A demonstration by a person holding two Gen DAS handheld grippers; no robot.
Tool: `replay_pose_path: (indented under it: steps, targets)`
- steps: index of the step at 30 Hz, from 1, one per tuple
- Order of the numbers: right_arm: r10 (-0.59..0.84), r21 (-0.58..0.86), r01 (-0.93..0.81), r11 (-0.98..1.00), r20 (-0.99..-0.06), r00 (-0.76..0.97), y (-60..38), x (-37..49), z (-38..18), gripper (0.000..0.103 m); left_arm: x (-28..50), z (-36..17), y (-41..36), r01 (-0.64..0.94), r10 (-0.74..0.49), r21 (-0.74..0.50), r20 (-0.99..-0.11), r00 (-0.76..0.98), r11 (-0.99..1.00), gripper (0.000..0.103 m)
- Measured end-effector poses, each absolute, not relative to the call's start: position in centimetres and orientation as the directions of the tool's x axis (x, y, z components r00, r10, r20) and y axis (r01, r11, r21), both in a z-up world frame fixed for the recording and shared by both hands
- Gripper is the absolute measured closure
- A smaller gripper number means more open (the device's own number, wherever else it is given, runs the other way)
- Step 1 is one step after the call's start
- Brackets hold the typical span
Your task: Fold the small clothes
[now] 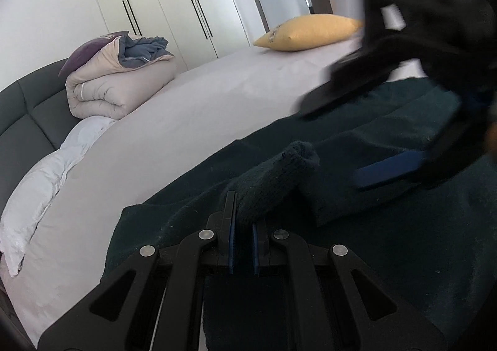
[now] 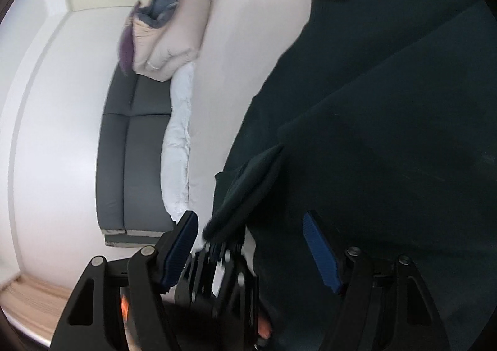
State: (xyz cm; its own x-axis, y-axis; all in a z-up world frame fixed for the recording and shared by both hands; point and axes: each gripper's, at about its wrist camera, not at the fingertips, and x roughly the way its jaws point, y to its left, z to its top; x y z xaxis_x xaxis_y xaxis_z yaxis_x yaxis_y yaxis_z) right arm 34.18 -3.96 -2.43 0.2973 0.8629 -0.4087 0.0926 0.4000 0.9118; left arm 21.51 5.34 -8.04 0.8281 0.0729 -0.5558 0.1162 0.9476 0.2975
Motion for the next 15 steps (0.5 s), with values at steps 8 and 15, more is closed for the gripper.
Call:
replay_pose_path:
  steps: [8, 15]
  targets:
    - [0.837, 0.872, 0.075, 0.484, -0.487, 0.250, -1.0, 37.3, -3.0, 0.090, 21.2, -7.2, 5.5, 0.121, 0.048, 0.268, -0.548, 0.835, 0.956, 0.096]
    - [0.779, 0.817, -0.030, 0.575, -0.536, 0.325, -2.7, 36.9, 0.0, 0.093, 19.9, -4.9, 6.5, 0.225, -0.144, 0.067, -0.586, 0.797, 0.972, 0.093]
